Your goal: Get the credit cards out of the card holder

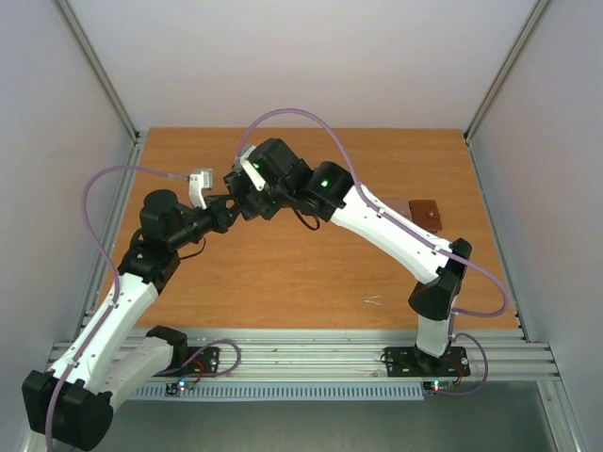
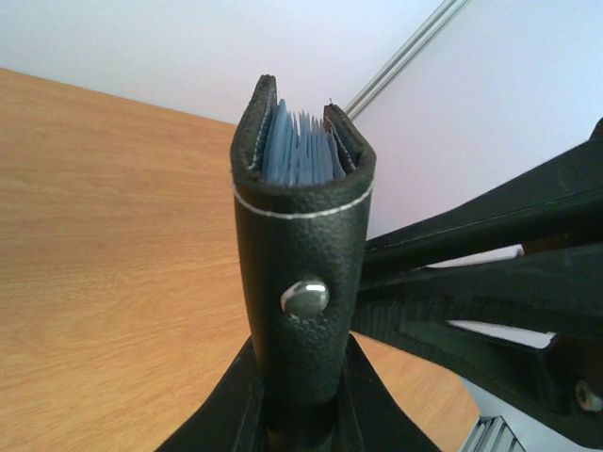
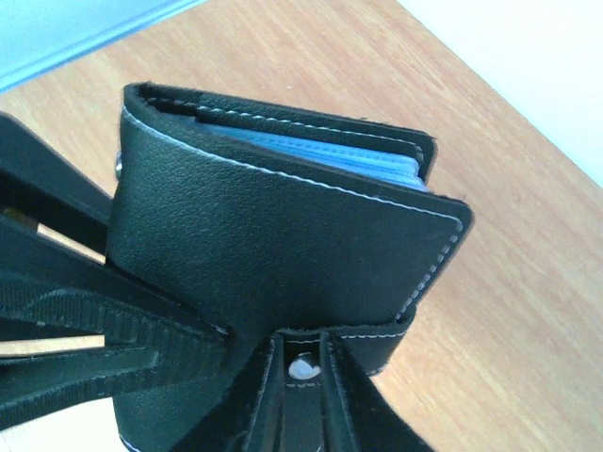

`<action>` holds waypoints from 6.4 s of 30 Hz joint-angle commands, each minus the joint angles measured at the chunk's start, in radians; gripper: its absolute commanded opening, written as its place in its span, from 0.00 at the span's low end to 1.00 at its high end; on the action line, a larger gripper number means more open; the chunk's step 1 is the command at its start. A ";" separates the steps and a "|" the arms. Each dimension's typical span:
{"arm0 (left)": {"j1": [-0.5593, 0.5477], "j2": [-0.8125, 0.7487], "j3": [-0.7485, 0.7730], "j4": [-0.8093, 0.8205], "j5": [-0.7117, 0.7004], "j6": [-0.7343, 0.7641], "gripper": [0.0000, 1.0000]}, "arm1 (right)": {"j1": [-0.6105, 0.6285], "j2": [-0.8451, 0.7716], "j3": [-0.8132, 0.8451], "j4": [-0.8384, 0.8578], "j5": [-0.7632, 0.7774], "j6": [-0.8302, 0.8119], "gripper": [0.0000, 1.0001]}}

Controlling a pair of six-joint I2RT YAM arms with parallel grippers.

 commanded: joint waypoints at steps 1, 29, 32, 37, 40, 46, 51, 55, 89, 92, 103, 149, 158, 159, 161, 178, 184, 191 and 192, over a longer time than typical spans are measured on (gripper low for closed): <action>-0.013 -0.024 0.005 0.139 0.096 -0.004 0.00 | -0.021 0.055 0.039 -0.053 0.225 -0.015 0.03; -0.013 -0.032 0.004 0.063 0.014 0.007 0.00 | -0.024 -0.062 0.055 -0.077 -0.130 0.003 0.19; -0.013 -0.035 0.005 0.062 0.018 0.006 0.00 | -0.023 -0.040 0.067 -0.070 -0.133 0.029 0.25; -0.012 -0.035 0.004 0.066 0.022 0.007 0.00 | -0.023 0.009 0.109 -0.090 -0.129 0.043 0.31; -0.013 -0.034 0.005 0.068 0.024 0.006 0.00 | -0.022 0.026 0.110 -0.092 -0.120 0.042 0.33; -0.012 -0.035 0.004 0.074 0.031 0.004 0.00 | -0.017 0.066 0.123 -0.119 -0.032 0.039 0.34; -0.013 -0.032 0.001 0.100 0.039 -0.005 0.00 | -0.009 0.093 0.126 -0.138 -0.031 0.030 0.39; -0.013 -0.035 0.001 0.110 0.043 -0.010 0.00 | -0.001 0.109 0.129 -0.155 -0.015 0.028 0.41; -0.012 -0.047 0.008 0.124 -0.017 0.030 0.00 | 0.007 0.353 0.377 -0.469 0.238 0.104 0.22; -0.012 -0.047 0.008 0.124 -0.019 0.028 0.00 | 0.007 0.354 0.376 -0.477 0.257 0.103 0.14; -0.012 -0.055 -0.002 0.107 -0.012 0.035 0.00 | -0.026 0.335 0.367 -0.482 0.310 0.106 0.01; -0.012 -0.002 0.102 0.249 0.553 0.223 0.00 | -0.394 -0.173 -0.060 -0.202 -1.249 -0.189 0.48; -0.013 -0.005 0.101 0.257 0.552 0.216 0.00 | -0.386 -0.145 -0.009 -0.264 -1.261 -0.249 0.38; -0.012 -0.005 0.099 0.258 0.553 0.216 0.00 | -0.390 -0.147 0.001 -0.302 -1.256 -0.284 0.39; -0.012 -0.007 0.098 0.260 0.554 0.215 0.00 | -0.414 -0.156 -0.002 -0.344 -1.234 -0.321 0.40; -0.016 -0.012 0.093 0.263 0.556 0.214 0.00 | -0.370 -0.102 0.045 -0.301 -1.154 -0.265 0.41; -0.016 -0.017 0.090 0.269 0.558 0.212 0.00 | -0.345 -0.100 0.060 -0.337 -1.125 -0.301 0.41; -0.015 -0.026 0.084 0.269 0.556 0.212 0.00 | -0.404 -0.096 0.069 -0.344 -1.071 -0.295 0.42; -0.016 -0.027 0.084 0.267 0.556 0.212 0.00 | -0.404 -0.094 0.073 -0.344 -1.069 -0.295 0.43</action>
